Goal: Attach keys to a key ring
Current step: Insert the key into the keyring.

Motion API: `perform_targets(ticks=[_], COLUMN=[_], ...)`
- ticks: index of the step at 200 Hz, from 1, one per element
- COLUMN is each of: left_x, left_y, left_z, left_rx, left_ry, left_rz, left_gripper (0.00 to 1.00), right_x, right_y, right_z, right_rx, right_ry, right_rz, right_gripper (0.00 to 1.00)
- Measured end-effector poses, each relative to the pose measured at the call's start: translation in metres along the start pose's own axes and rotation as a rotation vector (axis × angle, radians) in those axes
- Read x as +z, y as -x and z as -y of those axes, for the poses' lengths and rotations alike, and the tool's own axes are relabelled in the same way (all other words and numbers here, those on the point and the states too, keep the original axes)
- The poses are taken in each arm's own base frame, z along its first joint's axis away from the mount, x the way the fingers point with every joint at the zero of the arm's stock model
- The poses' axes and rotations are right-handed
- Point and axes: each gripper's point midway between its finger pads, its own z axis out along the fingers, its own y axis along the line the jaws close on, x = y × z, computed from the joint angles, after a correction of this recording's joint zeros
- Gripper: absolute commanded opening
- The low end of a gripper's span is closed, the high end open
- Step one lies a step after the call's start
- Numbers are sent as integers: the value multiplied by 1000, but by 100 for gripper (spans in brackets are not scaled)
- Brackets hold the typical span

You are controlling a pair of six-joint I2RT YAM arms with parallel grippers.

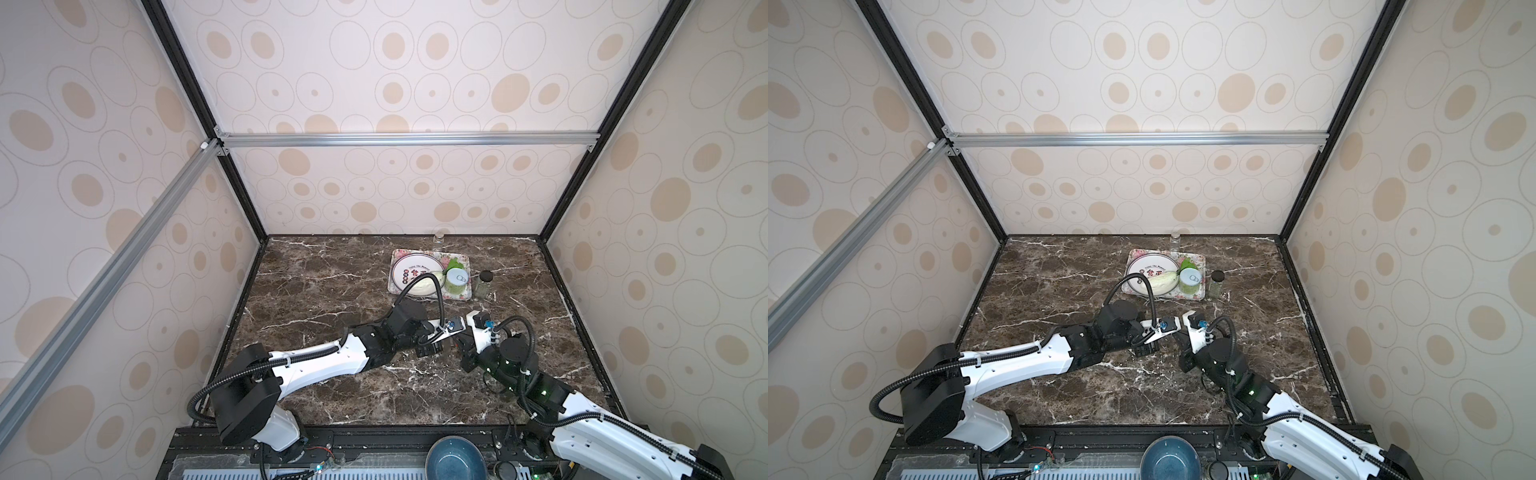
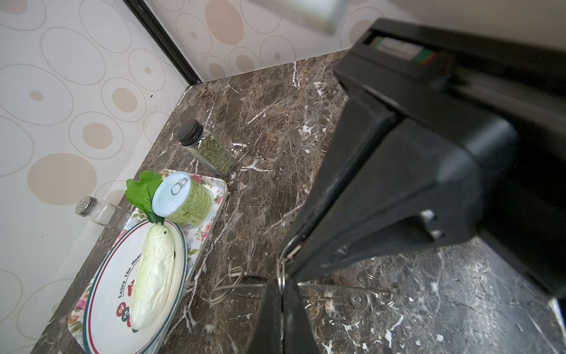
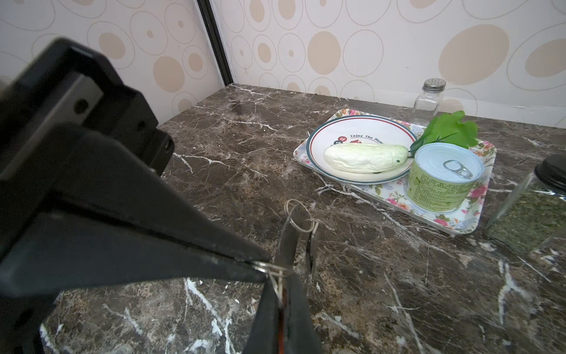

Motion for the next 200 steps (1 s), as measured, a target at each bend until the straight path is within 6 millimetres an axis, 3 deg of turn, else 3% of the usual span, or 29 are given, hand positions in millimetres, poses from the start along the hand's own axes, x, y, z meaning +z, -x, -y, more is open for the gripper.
perform_targets(ticks=[25, 75, 123, 161, 200], left_x=[-5, -35, -39, -41, -51], left_y=[1, 9, 7, 6, 21], left_z=[0, -3, -5, -5, -12], left_rx=[8, 22, 22, 22, 29], left_ry=[30, 104, 119, 122, 149], left_rz=[52, 194, 215, 221, 277], left_gripper=[0, 0, 0, 0, 0], right_x=[0, -1, 4, 8, 11], right_y=[2, 16, 16, 14, 6], right_z=[-1, -19, -23, -22, -11], right_rx=[16, 67, 89, 90, 96], right_ry=[6, 121, 165, 161, 114], right_rz=[8, 55, 47, 27, -4], right_gripper=[0, 0, 0, 18, 20])
